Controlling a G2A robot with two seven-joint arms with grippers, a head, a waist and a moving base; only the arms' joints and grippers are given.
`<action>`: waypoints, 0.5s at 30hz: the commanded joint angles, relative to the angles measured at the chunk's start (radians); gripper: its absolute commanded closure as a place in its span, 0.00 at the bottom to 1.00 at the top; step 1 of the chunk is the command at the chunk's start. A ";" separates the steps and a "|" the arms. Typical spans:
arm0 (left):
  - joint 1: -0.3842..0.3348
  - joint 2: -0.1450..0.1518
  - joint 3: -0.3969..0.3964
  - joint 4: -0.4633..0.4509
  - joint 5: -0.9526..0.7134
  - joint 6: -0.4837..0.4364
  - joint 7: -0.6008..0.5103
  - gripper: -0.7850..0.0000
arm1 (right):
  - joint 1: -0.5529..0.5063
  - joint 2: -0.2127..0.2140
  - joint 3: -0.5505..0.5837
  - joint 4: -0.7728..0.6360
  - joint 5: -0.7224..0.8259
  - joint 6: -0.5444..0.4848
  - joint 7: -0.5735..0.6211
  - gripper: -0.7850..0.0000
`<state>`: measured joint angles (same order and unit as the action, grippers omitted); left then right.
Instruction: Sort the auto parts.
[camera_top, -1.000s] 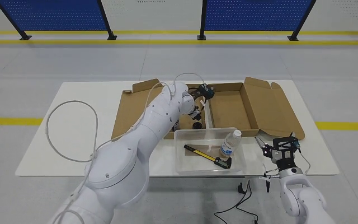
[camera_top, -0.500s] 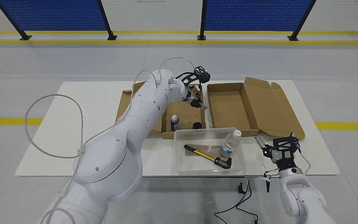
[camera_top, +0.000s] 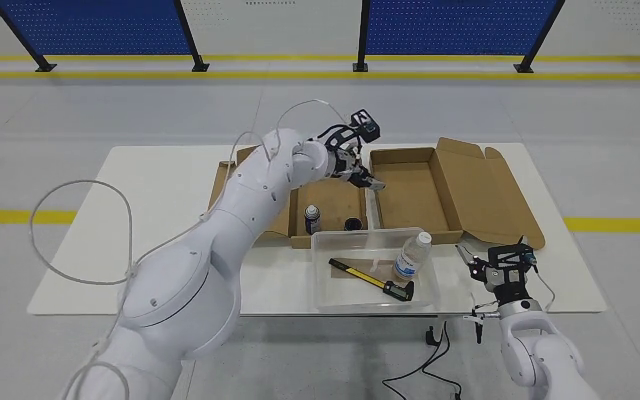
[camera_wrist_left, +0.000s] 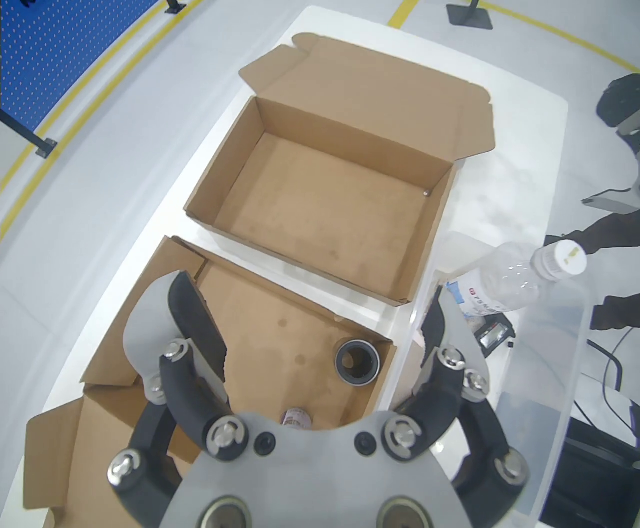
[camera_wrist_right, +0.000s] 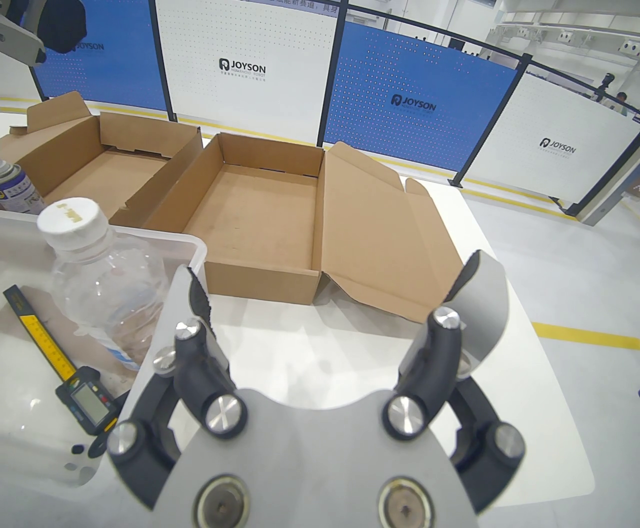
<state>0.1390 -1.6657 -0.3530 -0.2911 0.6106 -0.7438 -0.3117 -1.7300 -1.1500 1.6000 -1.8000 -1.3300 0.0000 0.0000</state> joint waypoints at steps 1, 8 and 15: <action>0.015 0.017 -0.007 -0.044 0.014 -0.005 0.020 0.00 | 0.000 0.000 0.000 0.000 0.000 0.000 0.000 0.00; 0.095 0.097 -0.053 -0.257 0.045 0.021 0.001 0.00 | 0.000 0.000 0.000 0.000 0.000 0.000 0.000 0.00; 0.234 0.216 -0.160 -0.588 0.078 0.117 -0.124 0.00 | 0.000 0.000 0.000 0.000 0.000 0.000 0.000 0.00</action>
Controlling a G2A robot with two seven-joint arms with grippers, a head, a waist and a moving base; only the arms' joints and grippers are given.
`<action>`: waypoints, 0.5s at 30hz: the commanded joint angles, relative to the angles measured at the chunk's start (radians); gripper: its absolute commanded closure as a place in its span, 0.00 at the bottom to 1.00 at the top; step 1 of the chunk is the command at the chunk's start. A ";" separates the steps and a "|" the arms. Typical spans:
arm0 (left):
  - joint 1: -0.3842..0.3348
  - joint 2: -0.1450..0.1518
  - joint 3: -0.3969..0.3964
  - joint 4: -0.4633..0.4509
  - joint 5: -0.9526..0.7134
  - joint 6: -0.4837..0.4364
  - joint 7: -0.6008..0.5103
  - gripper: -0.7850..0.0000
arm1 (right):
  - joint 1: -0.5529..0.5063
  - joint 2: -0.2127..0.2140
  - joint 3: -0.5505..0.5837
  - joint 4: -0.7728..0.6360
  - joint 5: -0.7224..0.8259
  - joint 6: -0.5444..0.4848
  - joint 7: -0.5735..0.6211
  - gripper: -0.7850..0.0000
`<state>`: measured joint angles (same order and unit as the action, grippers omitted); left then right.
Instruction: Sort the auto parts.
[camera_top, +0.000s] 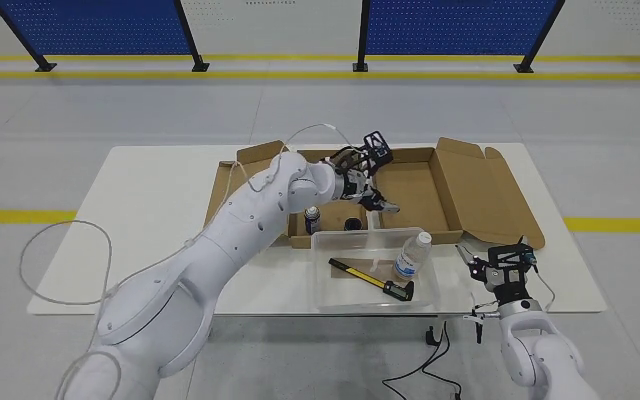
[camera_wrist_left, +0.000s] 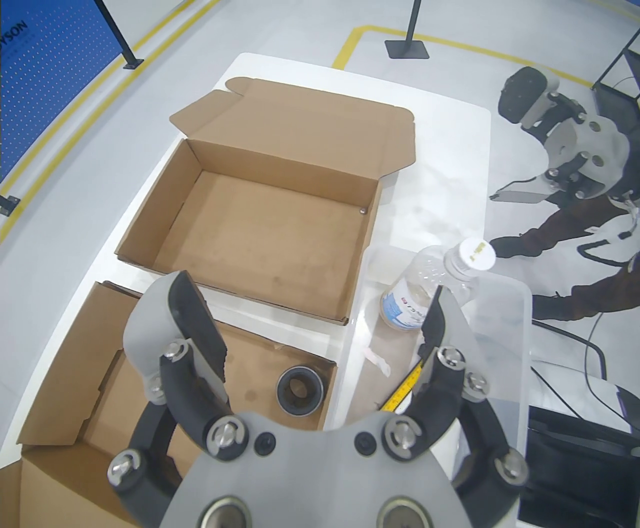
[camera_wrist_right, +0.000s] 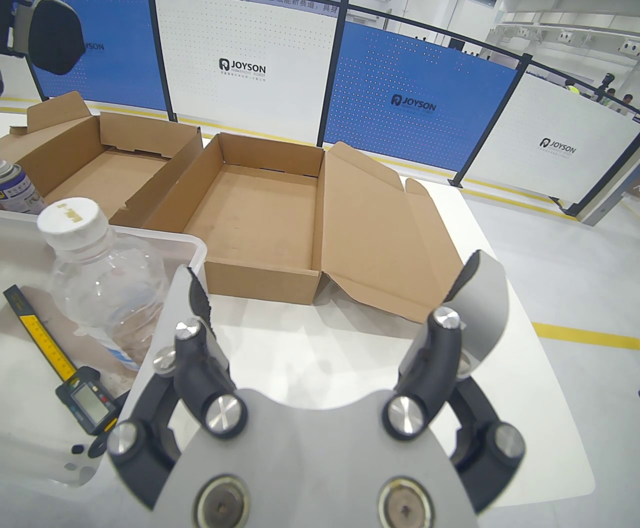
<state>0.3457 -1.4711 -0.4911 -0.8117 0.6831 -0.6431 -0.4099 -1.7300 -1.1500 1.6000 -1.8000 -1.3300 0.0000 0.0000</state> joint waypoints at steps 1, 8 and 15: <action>0.054 0.040 -0.044 -0.121 0.011 0.032 -0.050 0.00 | 0.000 0.000 0.000 0.000 0.000 0.000 0.000 0.00; 0.259 0.153 -0.218 -0.473 0.027 0.086 -0.190 0.00 | 0.000 0.000 0.000 0.000 0.000 0.000 0.000 0.00; 0.402 0.210 -0.311 -0.648 0.051 0.011 -0.290 0.00 | 0.000 0.000 0.000 0.000 0.000 0.000 0.000 0.00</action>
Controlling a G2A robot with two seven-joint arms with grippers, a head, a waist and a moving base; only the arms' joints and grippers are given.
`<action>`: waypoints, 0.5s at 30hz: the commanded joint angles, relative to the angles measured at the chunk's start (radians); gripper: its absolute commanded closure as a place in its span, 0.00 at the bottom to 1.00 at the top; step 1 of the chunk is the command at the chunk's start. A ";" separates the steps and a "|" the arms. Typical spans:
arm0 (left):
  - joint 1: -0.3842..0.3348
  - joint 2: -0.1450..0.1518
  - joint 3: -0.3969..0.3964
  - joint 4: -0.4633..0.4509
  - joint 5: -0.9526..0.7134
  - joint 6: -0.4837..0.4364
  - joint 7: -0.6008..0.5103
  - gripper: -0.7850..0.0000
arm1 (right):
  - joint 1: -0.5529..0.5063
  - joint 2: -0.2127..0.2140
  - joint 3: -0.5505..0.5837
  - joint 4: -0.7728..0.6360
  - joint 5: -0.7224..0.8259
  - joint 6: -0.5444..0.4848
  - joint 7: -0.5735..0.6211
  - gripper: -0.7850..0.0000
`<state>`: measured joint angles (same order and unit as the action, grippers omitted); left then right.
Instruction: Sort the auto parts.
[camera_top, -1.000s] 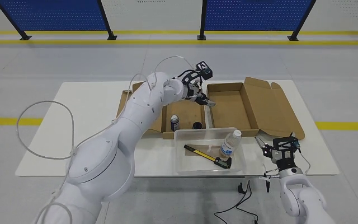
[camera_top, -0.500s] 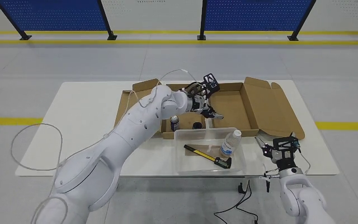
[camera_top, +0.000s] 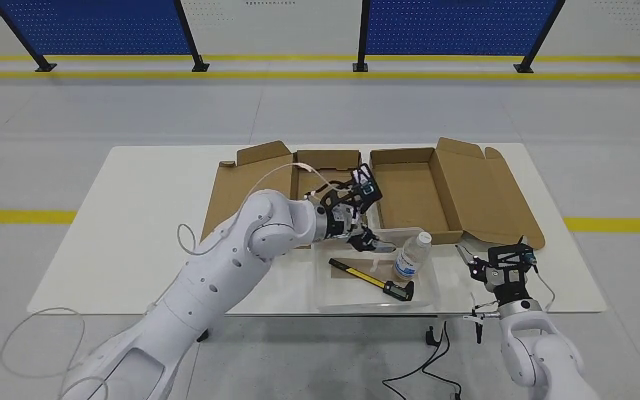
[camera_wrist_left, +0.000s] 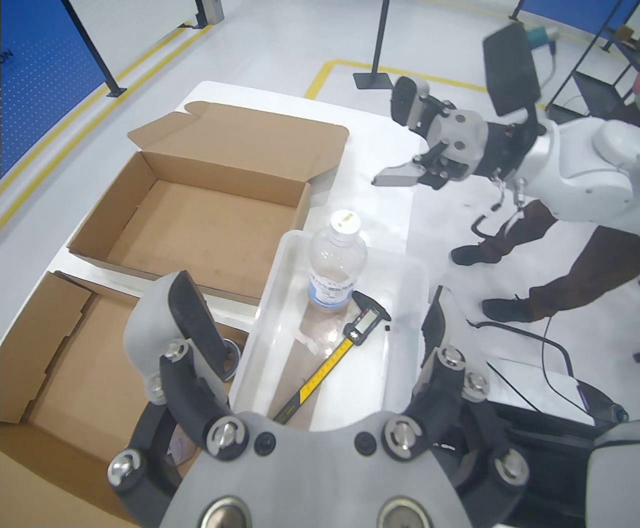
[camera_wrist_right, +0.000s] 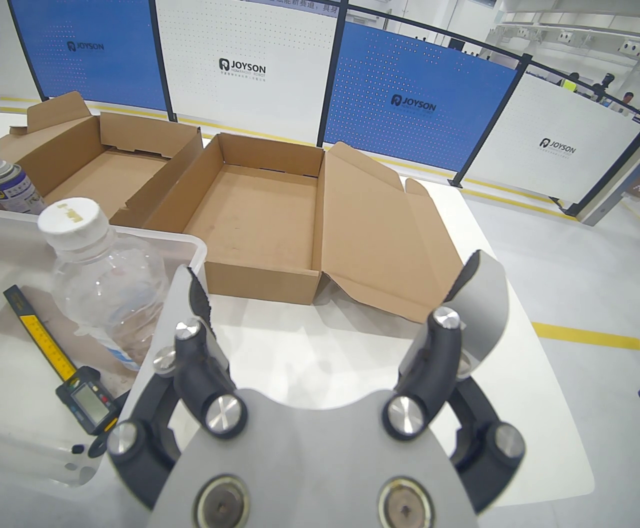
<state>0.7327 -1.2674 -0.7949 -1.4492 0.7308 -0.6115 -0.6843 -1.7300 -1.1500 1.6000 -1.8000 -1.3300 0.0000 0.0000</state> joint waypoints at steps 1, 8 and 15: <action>0.025 0.011 -0.014 -0.020 0.002 -0.042 -0.033 0.00 | 0.000 0.000 0.000 0.000 0.000 0.000 0.000 0.00; 0.028 0.013 -0.016 -0.023 -0.001 -0.050 -0.037 0.00 | 0.000 0.000 0.000 0.000 0.000 0.000 0.000 0.00; 0.028 0.013 -0.016 -0.023 -0.001 -0.050 -0.037 0.00 | 0.000 0.000 0.000 0.000 0.000 0.000 0.000 0.00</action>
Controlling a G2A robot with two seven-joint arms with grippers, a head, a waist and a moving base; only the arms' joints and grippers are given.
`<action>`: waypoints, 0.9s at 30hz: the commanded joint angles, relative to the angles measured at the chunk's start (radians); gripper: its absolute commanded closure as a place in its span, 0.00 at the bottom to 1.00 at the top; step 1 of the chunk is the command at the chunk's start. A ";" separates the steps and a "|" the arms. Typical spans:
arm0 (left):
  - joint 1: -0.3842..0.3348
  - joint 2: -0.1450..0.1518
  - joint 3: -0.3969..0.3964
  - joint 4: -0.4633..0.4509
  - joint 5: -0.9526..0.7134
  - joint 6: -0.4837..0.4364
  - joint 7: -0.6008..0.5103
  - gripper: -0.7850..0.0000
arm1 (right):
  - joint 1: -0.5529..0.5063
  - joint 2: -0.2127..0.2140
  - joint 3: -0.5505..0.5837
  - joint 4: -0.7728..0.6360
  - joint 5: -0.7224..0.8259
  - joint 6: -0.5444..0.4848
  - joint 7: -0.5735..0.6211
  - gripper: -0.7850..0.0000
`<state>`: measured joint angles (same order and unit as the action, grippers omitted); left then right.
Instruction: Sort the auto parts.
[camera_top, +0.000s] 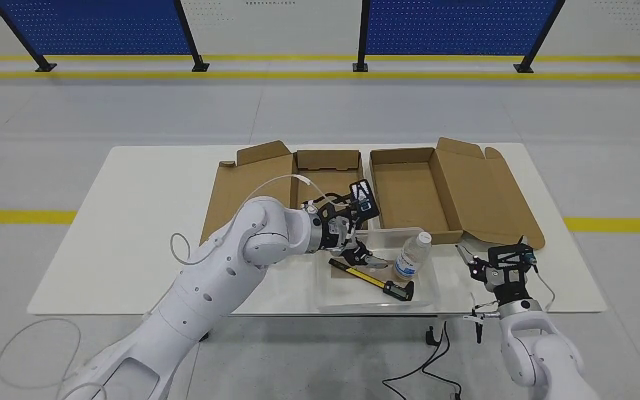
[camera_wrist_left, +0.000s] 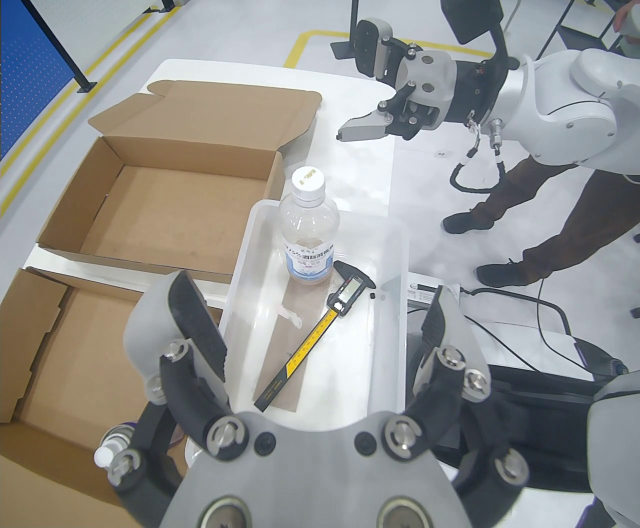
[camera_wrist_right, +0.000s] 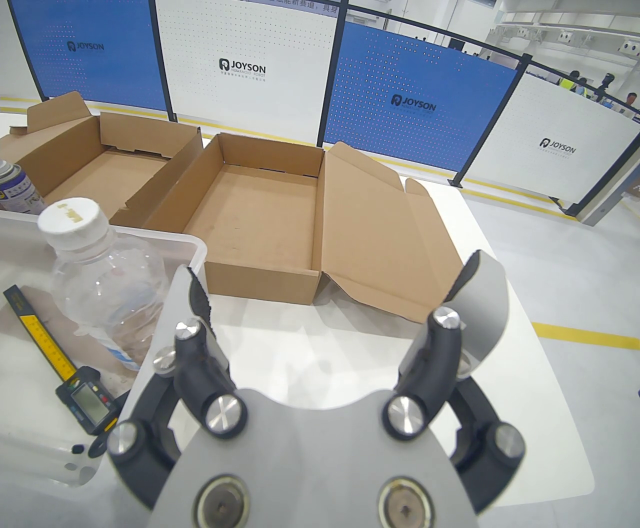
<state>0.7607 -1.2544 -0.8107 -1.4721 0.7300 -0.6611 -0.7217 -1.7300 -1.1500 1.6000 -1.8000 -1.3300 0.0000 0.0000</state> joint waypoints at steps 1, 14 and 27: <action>0.000 0.000 0.000 0.000 0.000 0.000 0.000 0.00 | 0.000 0.000 0.000 0.000 0.000 0.000 0.000 0.00; -0.019 -0.057 0.114 0.095 0.117 0.126 0.264 0.00 | 0.000 0.000 0.000 0.000 0.000 0.000 0.000 0.00; -0.071 -0.160 0.239 0.334 0.050 0.133 0.483 0.03 | 0.000 0.000 0.000 0.000 0.000 0.000 0.000 0.00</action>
<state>0.6937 -1.4069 -0.5767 -1.1588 0.7924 -0.5261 -0.2523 -1.7300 -1.1500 1.6000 -1.8000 -1.3300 0.0000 0.0000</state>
